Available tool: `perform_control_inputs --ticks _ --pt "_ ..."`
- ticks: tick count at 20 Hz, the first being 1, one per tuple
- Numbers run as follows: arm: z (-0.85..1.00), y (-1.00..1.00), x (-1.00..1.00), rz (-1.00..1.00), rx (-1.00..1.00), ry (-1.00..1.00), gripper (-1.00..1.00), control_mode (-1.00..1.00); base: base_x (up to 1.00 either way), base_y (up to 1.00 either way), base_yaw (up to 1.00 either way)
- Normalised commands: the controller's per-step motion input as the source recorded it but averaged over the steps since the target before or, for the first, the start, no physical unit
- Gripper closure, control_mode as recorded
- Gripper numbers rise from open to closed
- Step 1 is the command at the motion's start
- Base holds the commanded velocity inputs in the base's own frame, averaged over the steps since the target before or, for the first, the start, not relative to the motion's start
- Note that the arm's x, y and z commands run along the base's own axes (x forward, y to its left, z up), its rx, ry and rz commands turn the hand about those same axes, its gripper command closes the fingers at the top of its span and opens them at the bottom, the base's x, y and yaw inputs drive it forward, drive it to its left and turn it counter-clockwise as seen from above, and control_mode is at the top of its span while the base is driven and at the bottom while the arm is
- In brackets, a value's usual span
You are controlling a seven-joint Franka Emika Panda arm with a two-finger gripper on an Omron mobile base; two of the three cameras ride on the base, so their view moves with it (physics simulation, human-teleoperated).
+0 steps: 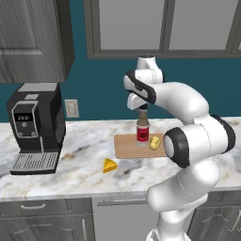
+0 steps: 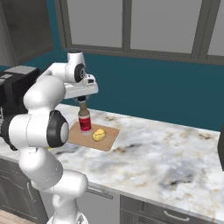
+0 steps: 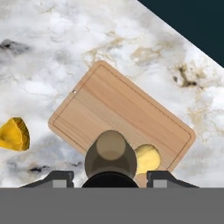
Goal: Retrieve the reheated potato from the microwave, then place the potato, cheese, and condiment on the cutting board.
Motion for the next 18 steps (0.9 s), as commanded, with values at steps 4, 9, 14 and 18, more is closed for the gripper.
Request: perform_control_inputs --ticks 4,9,14,18 --pt "-0.12 -0.05 0.07 0.00 0.00 0.00 1.00 -1.00 0.00 0.00 0.00" --pt "-0.12 -0.04 0.07 0.00 0.00 0.00 1.00 -1.00 0.00 0.00 0.00" --pt "-0.11 -0.02 0.05 0.00 0.00 0.00 1.00 -1.00 0.00 0.00 0.00" --pt "-0.13 -0.01 0.00 0.00 0.00 0.00 1.00 -1.00 0.00 0.00 0.00"
